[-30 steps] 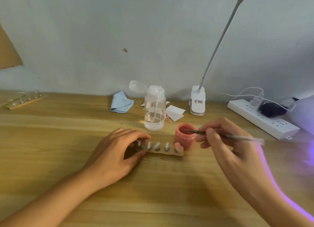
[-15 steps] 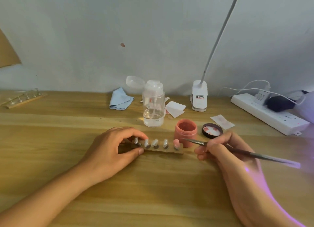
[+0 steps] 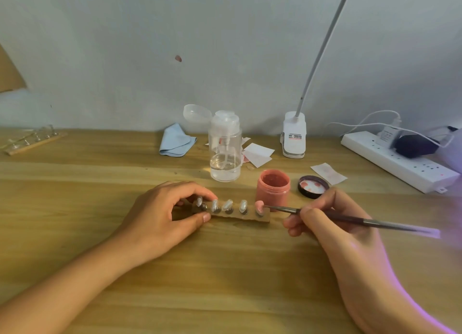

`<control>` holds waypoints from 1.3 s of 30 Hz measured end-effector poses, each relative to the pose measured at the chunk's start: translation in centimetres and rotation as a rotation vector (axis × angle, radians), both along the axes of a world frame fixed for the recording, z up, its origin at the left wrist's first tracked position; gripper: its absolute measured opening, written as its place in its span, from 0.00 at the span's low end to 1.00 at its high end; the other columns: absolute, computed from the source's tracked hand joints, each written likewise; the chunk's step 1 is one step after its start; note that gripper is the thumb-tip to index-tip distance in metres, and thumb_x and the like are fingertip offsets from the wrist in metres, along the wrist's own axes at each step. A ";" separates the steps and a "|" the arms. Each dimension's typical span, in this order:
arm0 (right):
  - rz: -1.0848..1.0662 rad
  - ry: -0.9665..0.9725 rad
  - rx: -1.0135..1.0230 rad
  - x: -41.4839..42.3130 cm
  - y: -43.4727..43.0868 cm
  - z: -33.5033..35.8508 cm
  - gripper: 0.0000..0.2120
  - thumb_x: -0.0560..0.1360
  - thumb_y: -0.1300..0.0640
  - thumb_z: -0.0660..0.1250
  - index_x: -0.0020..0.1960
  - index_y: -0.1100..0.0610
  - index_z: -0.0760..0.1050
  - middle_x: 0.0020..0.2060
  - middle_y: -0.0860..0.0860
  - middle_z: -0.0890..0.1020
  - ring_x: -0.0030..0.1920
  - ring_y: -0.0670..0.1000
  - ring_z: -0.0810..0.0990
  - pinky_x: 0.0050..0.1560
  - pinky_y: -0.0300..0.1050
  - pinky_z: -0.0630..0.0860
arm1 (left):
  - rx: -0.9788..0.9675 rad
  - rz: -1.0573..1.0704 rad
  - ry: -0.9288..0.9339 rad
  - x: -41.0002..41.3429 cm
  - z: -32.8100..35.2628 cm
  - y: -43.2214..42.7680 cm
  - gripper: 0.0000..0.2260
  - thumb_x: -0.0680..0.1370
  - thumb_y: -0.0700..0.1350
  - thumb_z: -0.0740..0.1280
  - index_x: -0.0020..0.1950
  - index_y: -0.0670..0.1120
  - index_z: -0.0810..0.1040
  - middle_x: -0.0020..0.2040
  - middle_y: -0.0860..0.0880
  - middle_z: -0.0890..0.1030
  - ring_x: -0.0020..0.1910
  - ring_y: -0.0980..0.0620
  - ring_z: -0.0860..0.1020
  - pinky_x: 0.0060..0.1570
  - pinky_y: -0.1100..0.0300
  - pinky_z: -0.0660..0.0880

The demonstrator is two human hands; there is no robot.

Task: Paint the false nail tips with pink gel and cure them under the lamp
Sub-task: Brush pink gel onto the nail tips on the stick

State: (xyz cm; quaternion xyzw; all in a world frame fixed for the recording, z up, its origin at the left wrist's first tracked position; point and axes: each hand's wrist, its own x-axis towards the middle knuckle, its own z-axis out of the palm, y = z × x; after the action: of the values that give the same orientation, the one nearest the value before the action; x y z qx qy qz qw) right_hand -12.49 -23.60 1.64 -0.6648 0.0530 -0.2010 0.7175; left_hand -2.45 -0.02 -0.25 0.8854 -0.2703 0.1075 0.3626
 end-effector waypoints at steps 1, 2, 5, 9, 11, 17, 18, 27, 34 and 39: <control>0.004 -0.001 -0.008 -0.1 0.0 0.1 0.09 0.68 0.63 0.70 0.33 0.56 0.71 0.33 0.58 0.84 0.34 0.51 0.82 0.42 0.41 0.79 | -0.001 -0.002 0.001 0.0 0.0 0.0 0.17 0.71 0.48 0.76 0.54 0.67 0.79 0.49 0.65 0.82 0.51 0.61 0.78 0.53 0.55 0.77; 0.006 -0.002 -0.008 -0.1 0.1 0.1 0.08 0.67 0.61 0.69 0.33 0.55 0.71 0.32 0.58 0.84 0.33 0.50 0.82 0.42 0.40 0.79 | -0.001 -0.003 0.000 0.1 0.0 0.0 0.17 0.71 0.48 0.76 0.54 0.67 0.79 0.50 0.65 0.82 0.51 0.61 0.78 0.53 0.56 0.77; -0.003 -0.007 -0.020 0.0 0.0 0.1 0.12 0.70 0.66 0.67 0.32 0.53 0.72 0.32 0.58 0.84 0.33 0.51 0.82 0.40 0.40 0.78 | 0.000 -0.005 -0.008 0.1 0.0 0.0 0.18 0.71 0.47 0.77 0.54 0.67 0.79 0.49 0.66 0.81 0.51 0.61 0.78 0.52 0.58 0.76; -0.009 -0.003 -0.028 0.1 -0.1 0.1 0.13 0.71 0.68 0.64 0.32 0.54 0.71 0.31 0.58 0.84 0.32 0.50 0.81 0.39 0.39 0.78 | 0.007 -0.006 -0.007 0.0 0.0 0.0 0.18 0.71 0.47 0.77 0.54 0.67 0.79 0.49 0.66 0.81 0.51 0.61 0.78 0.51 0.59 0.76; -0.010 -0.002 -0.035 0.1 -0.1 0.1 0.12 0.70 0.67 0.64 0.32 0.55 0.71 0.31 0.58 0.83 0.32 0.50 0.81 0.37 0.38 0.78 | 0.010 -0.003 -0.006 0.0 0.0 0.0 0.18 0.71 0.47 0.76 0.54 0.67 0.79 0.49 0.66 0.81 0.51 0.61 0.78 0.51 0.59 0.76; -0.046 -0.161 -0.017 -0.3 0.0 -0.1 0.06 0.75 0.69 0.65 0.43 0.60 0.73 0.32 0.54 0.80 0.33 0.48 0.76 0.36 0.35 0.74 | 0.014 -0.028 -0.036 0.0 0.0 -0.2 0.12 0.71 0.47 0.76 0.50 0.63 0.81 0.49 0.68 0.79 0.51 0.60 0.77 0.50 0.58 0.75; -0.038 -0.194 -0.060 -0.4 0.1 0.1 0.04 0.75 0.67 0.66 0.45 0.61 0.74 0.32 0.53 0.79 0.33 0.46 0.76 0.35 0.34 0.73 | 0.008 -0.033 -0.047 0.0 0.0 -0.3 0.12 0.72 0.47 0.76 0.50 0.62 0.81 0.49 0.67 0.79 0.51 0.59 0.77 0.50 0.58 0.75; -0.108 0.068 -0.246 2.5 -1.3 3.1 0.03 0.73 0.57 0.64 0.43 0.55 0.75 0.31 0.50 0.83 0.30 0.45 0.73 0.38 0.46 0.72 | -0.011 -0.056 0.012 -0.3 0.4 -0.3 0.08 0.67 0.51 0.69 0.44 0.61 0.78 0.47 0.65 0.79 0.51 0.59 0.74 0.45 0.64 0.67; -0.156 0.243 -0.752 5.7 -1.7 4.2 0.06 0.70 0.53 0.66 0.37 0.54 0.76 0.29 0.47 0.83 0.33 0.46 0.77 0.32 0.43 0.70 | -0.075 -0.053 0.010 -0.7 0.8 -0.4 0.09 0.66 0.52 0.69 0.45 0.61 0.79 0.45 0.63 0.79 0.48 0.59 0.75 0.43 0.69 0.68; -0.195 0.160 -0.675 5.1 -1.9 4.1 0.05 0.72 0.52 0.65 0.39 0.52 0.74 0.28 0.48 0.82 0.31 0.46 0.77 0.33 0.43 0.70 | -0.226 -0.093 0.097 -0.9 1.3 -0.5 0.11 0.67 0.50 0.71 0.48 0.61 0.81 0.45 0.59 0.82 0.42 0.53 0.80 0.44 0.61 0.76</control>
State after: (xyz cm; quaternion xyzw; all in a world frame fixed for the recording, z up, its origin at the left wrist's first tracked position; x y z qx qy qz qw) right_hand -7.42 -25.48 5.74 -0.8699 0.1026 -0.2219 0.4284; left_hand -3.34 -0.49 1.03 0.8297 -0.2792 0.0775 0.4771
